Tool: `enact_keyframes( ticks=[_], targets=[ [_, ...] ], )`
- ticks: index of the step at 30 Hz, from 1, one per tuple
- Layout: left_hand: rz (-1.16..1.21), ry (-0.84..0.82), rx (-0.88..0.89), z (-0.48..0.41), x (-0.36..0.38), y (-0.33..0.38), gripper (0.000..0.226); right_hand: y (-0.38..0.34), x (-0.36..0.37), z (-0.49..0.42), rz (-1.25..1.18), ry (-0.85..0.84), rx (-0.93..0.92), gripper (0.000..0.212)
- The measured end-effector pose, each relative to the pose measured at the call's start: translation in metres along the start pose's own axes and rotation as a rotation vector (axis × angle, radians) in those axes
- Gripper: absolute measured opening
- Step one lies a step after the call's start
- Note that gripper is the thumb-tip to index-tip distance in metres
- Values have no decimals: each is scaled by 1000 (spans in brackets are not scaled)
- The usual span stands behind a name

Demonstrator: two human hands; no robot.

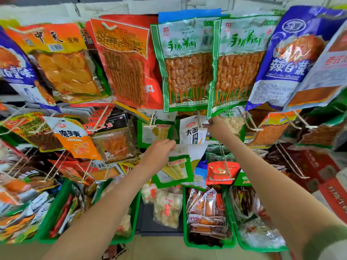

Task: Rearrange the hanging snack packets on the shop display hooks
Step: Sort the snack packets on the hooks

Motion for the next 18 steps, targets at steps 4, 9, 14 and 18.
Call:
enact_keyframes(
  ticks=[4,9,14,18],
  targets=[
    [-2,-3,3,-1,4,4,26,-7,-4,1,339,100,60,37],
    [-24,59,19,-3,3,5,27,-9,6,3,286,179,-100,28],
    [-116,178,88,1,-3,16,25,3,13,24,-55,115,-234,24],
    [-197,293,141,3,3,23,23,9,8,51,-9,94,-330,6]
  ],
)
Point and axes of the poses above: each hand's wrist, its own z-axis away from the middle knuckle, its own x-axis out of the palm, y = z × x, the point moved 2 cm from there along -z, towards the middle knuckle, and after that the axes turned 13 degrees about -y, right-handed, at the moved point
